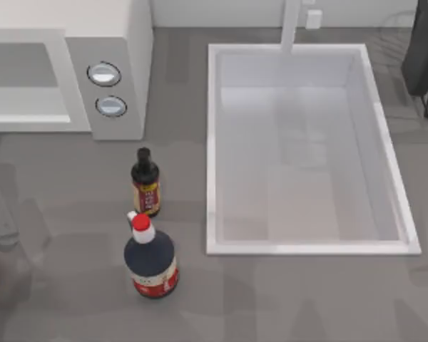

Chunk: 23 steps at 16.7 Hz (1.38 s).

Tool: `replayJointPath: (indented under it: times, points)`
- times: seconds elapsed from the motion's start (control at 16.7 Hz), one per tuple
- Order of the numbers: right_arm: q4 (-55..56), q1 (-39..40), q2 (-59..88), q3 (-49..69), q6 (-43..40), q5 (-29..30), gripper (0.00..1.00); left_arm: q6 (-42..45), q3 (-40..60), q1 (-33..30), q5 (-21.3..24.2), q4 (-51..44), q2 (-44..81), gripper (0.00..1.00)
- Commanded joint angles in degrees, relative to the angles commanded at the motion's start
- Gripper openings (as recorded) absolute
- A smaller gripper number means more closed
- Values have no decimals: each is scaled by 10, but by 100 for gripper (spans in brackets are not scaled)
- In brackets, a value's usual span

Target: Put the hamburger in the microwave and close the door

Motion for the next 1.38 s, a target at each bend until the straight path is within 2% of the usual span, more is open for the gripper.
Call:
replayJointPath:
  times: [0.18,0.48,0.66,1.08,1.38]
  points:
    - [0,0,0,0,0,0,100,2,39,-1,0,-59,-21,0]
    - [0,0,0,0,0,0,100,-1,122,-2,0,-210,-74,0]
    - [0,0,0,0,0,0,100,-5,145,-3,0,-241,-94,0]
    - [0,0,0,0,0,0,100,-25,147,-1,4,-206,-80,0]
    - [0,0,0,0,0,0,100,-120,153,0,23,-36,-12,0]
